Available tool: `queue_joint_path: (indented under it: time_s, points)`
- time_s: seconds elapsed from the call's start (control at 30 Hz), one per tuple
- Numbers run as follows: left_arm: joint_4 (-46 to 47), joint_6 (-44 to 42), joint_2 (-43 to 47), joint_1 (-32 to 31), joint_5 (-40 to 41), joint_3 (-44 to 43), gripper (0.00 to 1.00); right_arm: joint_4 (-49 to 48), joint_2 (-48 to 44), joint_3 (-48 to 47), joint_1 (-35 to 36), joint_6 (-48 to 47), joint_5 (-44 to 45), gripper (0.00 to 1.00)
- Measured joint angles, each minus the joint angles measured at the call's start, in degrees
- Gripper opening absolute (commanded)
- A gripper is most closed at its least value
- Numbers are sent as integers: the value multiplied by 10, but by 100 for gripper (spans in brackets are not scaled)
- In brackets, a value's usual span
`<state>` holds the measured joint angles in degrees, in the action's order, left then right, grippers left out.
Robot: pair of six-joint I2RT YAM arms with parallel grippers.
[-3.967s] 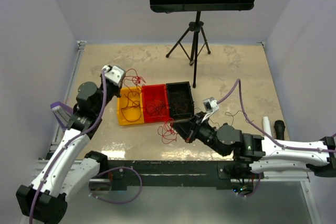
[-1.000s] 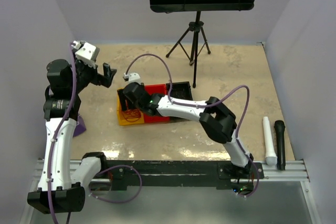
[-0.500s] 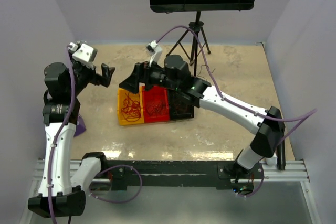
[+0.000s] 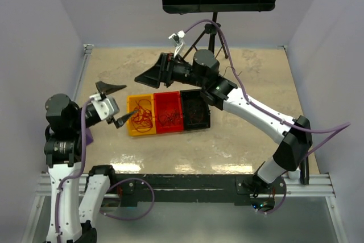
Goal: Untangle the cables
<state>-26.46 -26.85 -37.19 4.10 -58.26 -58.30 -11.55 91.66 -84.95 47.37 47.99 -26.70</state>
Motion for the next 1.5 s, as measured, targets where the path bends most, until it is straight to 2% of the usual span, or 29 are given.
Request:
queue_joint_path:
  time_s: [0.1, 0.17, 0.27, 0.37, 0.47, 0.53, 0.57, 0.63, 0.7, 0.77, 0.83, 0.9, 1.07, 1.33, 1.5]
  points:
    - [-43, -74, 26, 0, -52, 33, 83, -26, 0, -18, 4, 29, 1, 98]
    - [-49, -108, 48, 0, -82, 66, 74, -43, 0, -25, 8, 47, 2, 98]
    - [-69, -209, 99, 0, -132, 134, 70, -66, 3, -29, 15, 70, 3, 98]
    - [-86, -350, 146, 0, -181, 210, 78, -72, 21, -52, 26, 82, 19, 98]
    - [-22, -418, 158, -3, -212, 288, 83, -50, 49, -99, 42, 79, 42, 98]
    - [53, -404, 143, -22, -208, 327, 90, -40, 65, -126, 49, 77, 54, 98]
    - [104, -378, 124, -56, -183, 341, 100, -36, 69, -132, 52, 76, 59, 98]
    - [193, -335, 59, -175, -96, 337, 100, -31, 72, -137, 55, 75, 65, 99]
    - [216, -307, -37, -283, -16, 287, 100, -28, 73, -138, 56, 75, 67, 98]
    - [221, -278, -147, -342, 38, 193, 100, -23, 73, -141, 55, 75, 67, 99]
    - [250, -248, -223, -369, 82, 121, 100, -20, 74, -146, 55, 75, 67, 99]
    - [290, -228, -259, -389, 120, 95, 100, -19, 74, -151, 54, 75, 67, 99]
    - [329, -174, -285, -448, 175, 96, 100, -20, 72, -155, 52, 77, 66, 98]
    - [476, -2, -375, -516, 313, 96, 100, -50, 43, -126, 51, 125, 64, 98]
    - [499, 82, -414, -541, 375, 92, 100, -80, 16, -111, 51, 148, 64, 98]
